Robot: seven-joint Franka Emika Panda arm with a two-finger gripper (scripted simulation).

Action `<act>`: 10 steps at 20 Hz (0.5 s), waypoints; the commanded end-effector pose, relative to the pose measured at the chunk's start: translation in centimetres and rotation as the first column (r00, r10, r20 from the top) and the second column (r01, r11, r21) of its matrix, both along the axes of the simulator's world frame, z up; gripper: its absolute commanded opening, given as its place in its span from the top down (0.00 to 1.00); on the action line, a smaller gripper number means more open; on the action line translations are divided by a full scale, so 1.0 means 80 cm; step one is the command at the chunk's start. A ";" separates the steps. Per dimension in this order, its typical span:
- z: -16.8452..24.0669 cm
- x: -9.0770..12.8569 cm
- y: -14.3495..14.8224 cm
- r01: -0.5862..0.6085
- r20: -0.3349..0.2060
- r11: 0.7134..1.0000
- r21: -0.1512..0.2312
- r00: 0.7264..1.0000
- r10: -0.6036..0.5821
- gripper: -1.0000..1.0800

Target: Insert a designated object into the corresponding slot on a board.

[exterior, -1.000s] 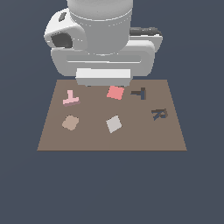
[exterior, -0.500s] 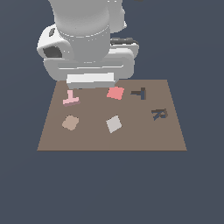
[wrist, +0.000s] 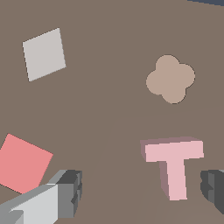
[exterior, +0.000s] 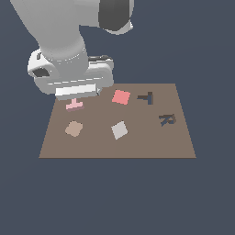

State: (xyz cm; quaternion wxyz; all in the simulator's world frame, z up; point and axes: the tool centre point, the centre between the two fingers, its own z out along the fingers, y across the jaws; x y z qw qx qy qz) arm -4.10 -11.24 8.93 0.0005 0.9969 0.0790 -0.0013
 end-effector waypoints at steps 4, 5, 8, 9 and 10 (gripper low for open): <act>-0.029 -0.008 -0.035 -0.048 0.002 0.999 0.001 0.999 0.048 0.04; -0.033 -0.009 -0.040 -0.054 0.002 0.999 0.001 0.999 0.054 0.04; -0.042 -0.011 -0.051 -0.069 0.002 0.998 0.001 0.998 0.069 0.04; -0.044 -0.011 -0.054 -0.073 0.002 0.997 0.001 0.997 0.073 0.04; -0.046 -0.011 -0.056 -0.076 0.002 0.997 0.001 0.997 0.076 0.04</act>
